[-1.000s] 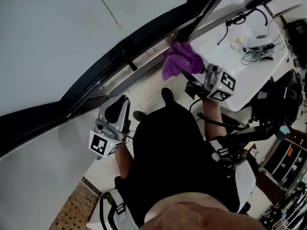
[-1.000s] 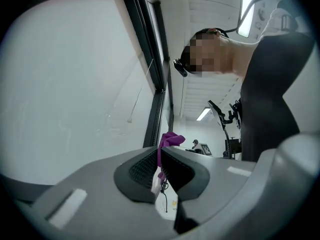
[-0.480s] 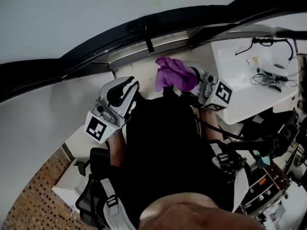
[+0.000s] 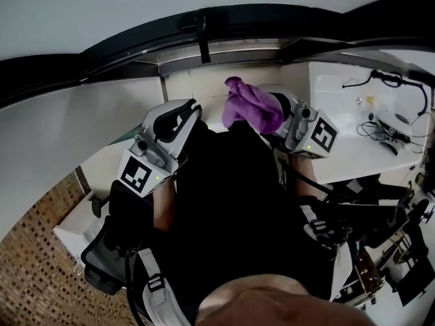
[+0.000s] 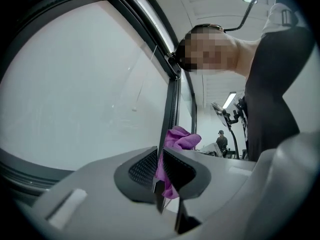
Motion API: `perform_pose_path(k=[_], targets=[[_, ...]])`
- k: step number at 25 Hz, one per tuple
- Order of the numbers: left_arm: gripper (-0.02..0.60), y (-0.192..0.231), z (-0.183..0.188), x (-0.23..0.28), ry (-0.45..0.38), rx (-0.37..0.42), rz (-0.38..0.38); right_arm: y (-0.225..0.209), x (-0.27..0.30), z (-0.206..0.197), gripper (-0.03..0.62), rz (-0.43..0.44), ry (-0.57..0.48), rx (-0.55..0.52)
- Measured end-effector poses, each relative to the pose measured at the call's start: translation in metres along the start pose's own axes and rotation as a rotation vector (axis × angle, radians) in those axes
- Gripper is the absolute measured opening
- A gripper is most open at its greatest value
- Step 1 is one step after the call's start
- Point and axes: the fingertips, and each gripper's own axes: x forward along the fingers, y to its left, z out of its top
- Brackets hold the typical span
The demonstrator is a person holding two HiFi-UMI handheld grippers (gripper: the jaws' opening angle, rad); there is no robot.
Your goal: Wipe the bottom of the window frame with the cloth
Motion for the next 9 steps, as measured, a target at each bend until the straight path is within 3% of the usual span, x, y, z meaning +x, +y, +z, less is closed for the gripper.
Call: perform_pose_path(k=[9], targets=[[0.029,-0.011,-0.001,-0.008,0.060,0.025,0.078,-0.017,-0.010,-0.001,0.063,0.026,-0.023,0.044]])
